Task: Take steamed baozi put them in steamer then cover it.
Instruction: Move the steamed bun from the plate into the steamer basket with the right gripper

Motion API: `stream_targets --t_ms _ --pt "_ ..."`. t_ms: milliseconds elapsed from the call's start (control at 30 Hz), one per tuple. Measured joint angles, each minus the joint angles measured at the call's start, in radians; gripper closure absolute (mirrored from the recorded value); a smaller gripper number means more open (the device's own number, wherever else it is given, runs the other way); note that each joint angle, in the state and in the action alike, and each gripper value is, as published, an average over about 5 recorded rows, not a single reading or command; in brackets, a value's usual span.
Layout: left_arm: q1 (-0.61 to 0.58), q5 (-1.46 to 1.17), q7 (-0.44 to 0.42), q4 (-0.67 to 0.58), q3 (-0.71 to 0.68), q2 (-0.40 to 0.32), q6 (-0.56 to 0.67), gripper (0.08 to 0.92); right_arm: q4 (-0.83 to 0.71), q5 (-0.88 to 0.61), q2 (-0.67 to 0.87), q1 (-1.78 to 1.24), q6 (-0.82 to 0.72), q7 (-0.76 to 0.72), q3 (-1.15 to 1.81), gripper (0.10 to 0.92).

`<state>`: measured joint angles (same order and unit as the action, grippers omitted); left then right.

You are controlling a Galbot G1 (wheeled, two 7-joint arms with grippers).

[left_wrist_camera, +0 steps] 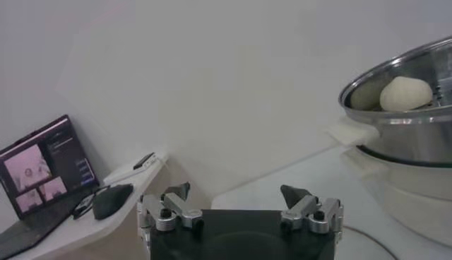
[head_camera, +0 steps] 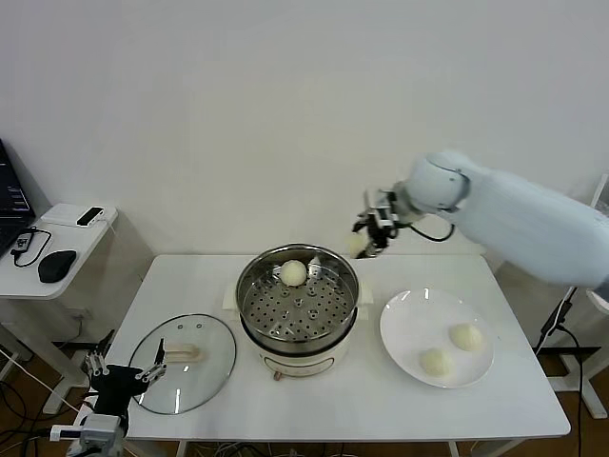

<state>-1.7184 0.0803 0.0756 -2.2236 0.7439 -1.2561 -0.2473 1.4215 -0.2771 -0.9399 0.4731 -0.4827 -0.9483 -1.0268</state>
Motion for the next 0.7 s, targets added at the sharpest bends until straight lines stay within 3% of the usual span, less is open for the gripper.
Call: stream_targets --t_ms 300,700 --pt "0.001 -0.001 0.000 -0.012 0.008 -0.012 0.000 0.177 -0.059 -0.121 -0.186 -0.011 -0.104 0.063 -0.065 0.440" --pt "0.014 -0.007 0.000 -0.010 0.007 -0.015 0.000 0.177 -0.165 -0.167 -0.351 -0.080 -0.182 0.120 -0.108 0.440"
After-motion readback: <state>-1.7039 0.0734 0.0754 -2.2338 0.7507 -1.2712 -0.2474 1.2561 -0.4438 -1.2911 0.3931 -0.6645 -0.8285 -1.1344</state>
